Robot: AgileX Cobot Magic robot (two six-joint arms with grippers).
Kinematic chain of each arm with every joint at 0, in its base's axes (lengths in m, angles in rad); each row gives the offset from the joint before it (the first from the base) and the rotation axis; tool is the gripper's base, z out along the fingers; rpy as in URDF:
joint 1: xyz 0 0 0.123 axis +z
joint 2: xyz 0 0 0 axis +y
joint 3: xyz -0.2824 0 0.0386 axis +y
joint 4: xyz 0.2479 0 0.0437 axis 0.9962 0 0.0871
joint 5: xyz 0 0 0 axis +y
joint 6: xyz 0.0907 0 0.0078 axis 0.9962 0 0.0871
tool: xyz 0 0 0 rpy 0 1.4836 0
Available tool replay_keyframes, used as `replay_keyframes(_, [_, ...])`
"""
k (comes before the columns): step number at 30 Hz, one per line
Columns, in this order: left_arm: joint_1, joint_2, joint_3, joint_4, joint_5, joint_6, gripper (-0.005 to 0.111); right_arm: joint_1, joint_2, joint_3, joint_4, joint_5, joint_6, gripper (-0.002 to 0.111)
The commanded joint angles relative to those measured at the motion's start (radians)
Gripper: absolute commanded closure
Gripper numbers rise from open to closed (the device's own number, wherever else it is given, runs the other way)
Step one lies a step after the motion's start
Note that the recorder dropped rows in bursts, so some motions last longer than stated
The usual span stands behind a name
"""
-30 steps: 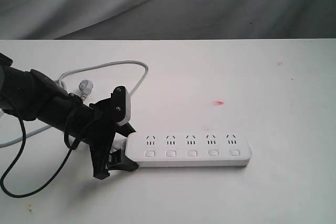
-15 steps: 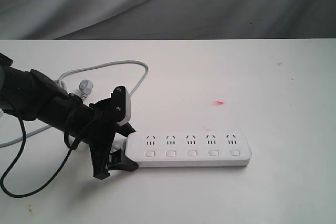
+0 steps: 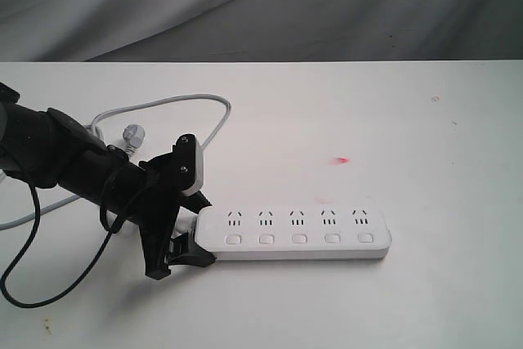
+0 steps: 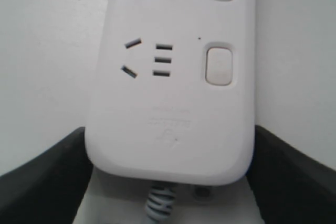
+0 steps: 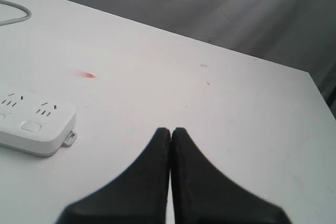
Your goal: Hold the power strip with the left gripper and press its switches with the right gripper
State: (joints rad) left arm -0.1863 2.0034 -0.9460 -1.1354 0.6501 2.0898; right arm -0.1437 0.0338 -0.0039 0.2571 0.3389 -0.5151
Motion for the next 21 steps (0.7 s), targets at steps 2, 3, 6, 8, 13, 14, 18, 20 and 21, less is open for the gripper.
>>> replay_keyframes(2, [-0.004,-0.001,-0.003,-0.007,0.001,0.004,0.063,-0.006,-0.006,0.004,0.004,-0.009,0.018,0.108])
replay_keyframes(3, [-0.004,-0.001,-0.003,-0.007,0.001,0.004,0.063,-0.006,-0.006,0.004,0.004,-0.009,0.018,0.108])
replay_keyframes(6, [-0.004,-0.001,-0.003,-0.007,0.001,0.004,0.063,-0.006,-0.006,0.004,0.004,-0.009,0.018,0.108])
replay_keyframes(8, [-0.004,-0.001,-0.003,-0.007,0.001,0.004,0.063,-0.006,-0.006,0.004,0.004,-0.009,0.018,0.108])
replay_keyframes(13, [-0.004,-0.001,-0.003,-0.007,0.001,0.004,0.063,-0.006,-0.006,0.004,0.018,-0.009,0.018,0.108])
replay_keyframes(14, [-0.004,-0.001,-0.003,-0.007,0.001,0.004,0.063,-0.006,-0.006,0.004,0.026,-0.009,0.018,0.108])
replay_keyframes(18, [-0.004,-0.001,-0.003,-0.007,0.001,0.004,0.063,-0.006,-0.006,0.004,0.041,-0.011,0.018,0.108])
replay_keyframes(20, [-0.004,-0.001,-0.003,-0.007,0.001,0.004,0.063,-0.006,-0.006,0.004,0.041,-0.011,0.018,0.108])
replay_keyframes(21, [-0.004,-0.001,-0.003,-0.007,0.001,0.004,0.063,-0.006,-0.006,0.004,0.041,-0.011,0.018,0.108])
